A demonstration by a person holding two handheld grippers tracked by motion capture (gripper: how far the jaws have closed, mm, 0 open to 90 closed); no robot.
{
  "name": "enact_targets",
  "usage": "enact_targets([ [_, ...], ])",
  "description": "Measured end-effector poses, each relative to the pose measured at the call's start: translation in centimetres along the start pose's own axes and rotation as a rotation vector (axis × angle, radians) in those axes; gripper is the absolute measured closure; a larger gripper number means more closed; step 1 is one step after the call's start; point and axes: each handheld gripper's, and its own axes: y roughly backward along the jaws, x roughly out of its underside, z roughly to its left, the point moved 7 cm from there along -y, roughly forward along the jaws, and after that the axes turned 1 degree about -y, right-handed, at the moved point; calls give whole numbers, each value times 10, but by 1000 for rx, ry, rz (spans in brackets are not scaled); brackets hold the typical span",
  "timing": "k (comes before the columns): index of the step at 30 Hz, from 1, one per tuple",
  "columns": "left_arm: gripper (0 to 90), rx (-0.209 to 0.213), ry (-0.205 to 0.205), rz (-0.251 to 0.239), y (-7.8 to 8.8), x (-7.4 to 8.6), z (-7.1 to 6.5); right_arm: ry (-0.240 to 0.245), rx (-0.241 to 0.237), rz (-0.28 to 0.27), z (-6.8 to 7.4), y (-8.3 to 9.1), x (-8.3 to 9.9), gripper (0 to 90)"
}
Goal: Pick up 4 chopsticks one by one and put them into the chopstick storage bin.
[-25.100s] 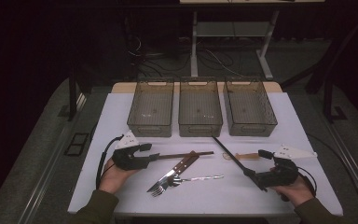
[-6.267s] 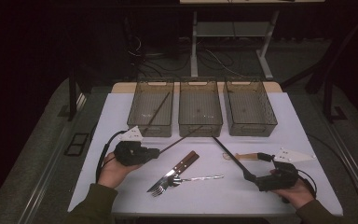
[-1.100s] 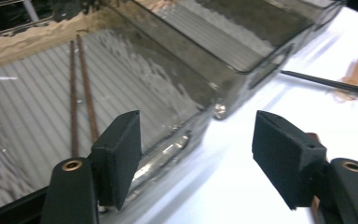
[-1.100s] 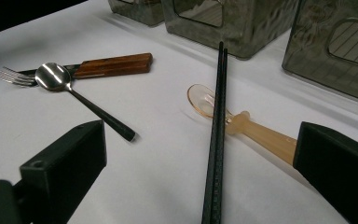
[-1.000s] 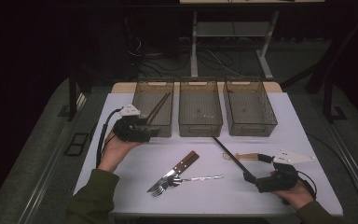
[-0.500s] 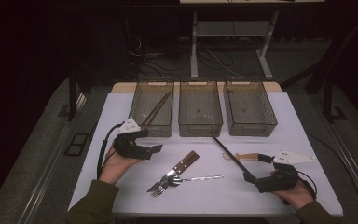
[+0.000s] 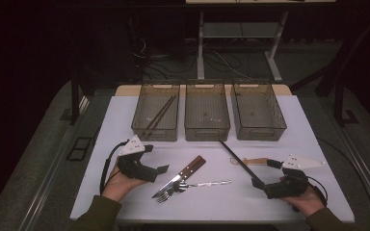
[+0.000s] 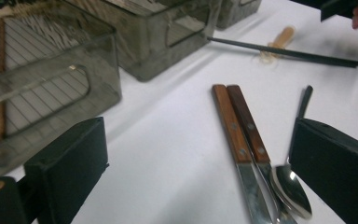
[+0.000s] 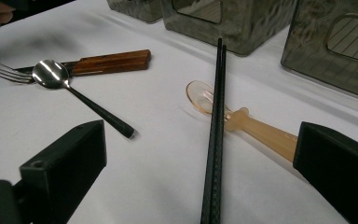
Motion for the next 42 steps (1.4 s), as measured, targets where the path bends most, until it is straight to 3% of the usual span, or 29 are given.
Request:
enact_targets([
  [4, 0, 37, -30, 11, -2, 4, -12, 1, -1, 1, 0, 0, 0, 26],
  [8, 0, 46, -73, 34, -5, 11, -21, -6, -3, 18, -1, -1, 2, 26],
  [12, 0, 64, -40, 41, -8, 20, -27, -23, 4, 17, -2, -1, 1, 26],
  [19, 2, 65, -60, 57, -10, 22, -30, -12, 2, 82, 1, -2, 3, 27],
  [22, 4, 68, -58, 58, -10, 22, -30, -2, 11, 106, 3, -1, 3, 123],
  [31, 9, 76, -59, 59, -12, 23, -31, -55, 51, 136, -7, 4, -3, 361],
  [42, 20, 80, -51, 70, -13, 24, -30, -71, 28, 203, -23, -4, -9, 525],
])
